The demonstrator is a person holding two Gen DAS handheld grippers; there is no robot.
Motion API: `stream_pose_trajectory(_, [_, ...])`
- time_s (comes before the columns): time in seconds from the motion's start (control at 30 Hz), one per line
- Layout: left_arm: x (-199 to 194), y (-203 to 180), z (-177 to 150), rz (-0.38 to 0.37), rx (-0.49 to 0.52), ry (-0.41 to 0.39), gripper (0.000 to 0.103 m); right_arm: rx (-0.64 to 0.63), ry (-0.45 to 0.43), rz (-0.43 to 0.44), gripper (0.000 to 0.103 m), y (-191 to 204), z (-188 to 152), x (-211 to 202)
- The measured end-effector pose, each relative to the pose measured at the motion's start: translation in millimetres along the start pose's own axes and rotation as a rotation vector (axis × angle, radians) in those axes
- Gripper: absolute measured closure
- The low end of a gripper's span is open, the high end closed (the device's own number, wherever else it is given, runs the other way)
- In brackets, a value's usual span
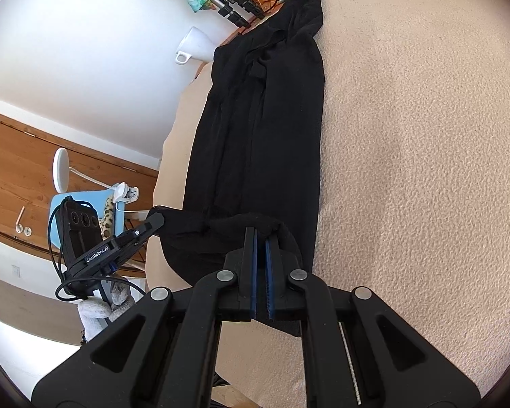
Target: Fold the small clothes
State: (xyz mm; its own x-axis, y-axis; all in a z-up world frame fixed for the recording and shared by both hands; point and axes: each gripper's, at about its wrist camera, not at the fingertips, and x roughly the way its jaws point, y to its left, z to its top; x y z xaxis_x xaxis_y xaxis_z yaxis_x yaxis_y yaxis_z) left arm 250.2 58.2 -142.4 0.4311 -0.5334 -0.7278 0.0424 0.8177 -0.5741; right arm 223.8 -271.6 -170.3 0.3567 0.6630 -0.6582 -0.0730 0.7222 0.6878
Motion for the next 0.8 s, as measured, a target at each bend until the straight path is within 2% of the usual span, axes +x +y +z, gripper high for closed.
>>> stream_pose_trajectory(0.07, [2.2, 0.9, 0.9, 0.011, 0.001, 0.001, 0.1, 0.0, 0.008, 0.002, 0.097, -1.6, 3.3, 4.2])
stream_pose_trajectory(0.1, [1.9, 0.6, 1.0, 0.019, 0.003, -0.004, 0.093, -0.004, 0.01, 0.0, 0.097, -1.5, 4.7, 6.4])
stream_pose_trajectory(0.13, [0.9, -1.3, 1.3, 0.025, 0.014, -0.013, 0.08, -0.009, 0.011, -0.006, 0.097, -1.3, 6.1, 8.2])
stream_pose_trajectory(0.2, [-3.5, -8.5, 1.1, 0.065, 0.057, -0.044, 0.069, -0.036, 0.002, -0.021, 0.097, 1.9, 8.6, 9.5])
stream_pose_trajectory(0.27, [-8.6, -15.2, 0.2, 0.071, 0.101, -0.062, 0.068, -0.073, -0.005, -0.039, 0.095, 7.4, 9.0, 5.0])
stream_pose_trajectory(0.33, [-14.4, -20.4, -2.8, 0.078, 0.14, -0.076, 0.068, -0.102, -0.023, -0.042, 0.089, 13.6, 9.1, -1.4])
stream_pose_trajectory(0.4, [-18.2, -24.0, -7.9, 0.089, 0.179, -0.07, 0.069, -0.136, -0.041, -0.049, 0.079, 19.8, 6.6, -10.1])
stream_pose_trajectory(0.43, [-19.8, -24.4, -11.4, 0.09, 0.192, -0.063, 0.069, -0.151, -0.048, -0.058, 0.077, 22.3, 4.9, -13.9])
stream_pose_trajectory(0.57, [-20.3, -22.5, -27.1, 0.081, 0.218, 0.001, 0.069, -0.204, -0.058, -0.076, 0.077, 29.4, -6.0, -23.7])
stream_pose_trajectory(0.67, [-12.1, -22.6, -34.8, 0.105, 0.254, 0.049, 0.071, -0.233, -0.023, -0.061, 0.077, 32.1, -16.1, -17.9])
stream_pose_trajectory(0.8, [1.8, -19.1, -39.5, 0.111, 0.244, 0.111, 0.071, -0.269, 0.024, -0.064, 0.077, 34.1, -24.6, 2.5])
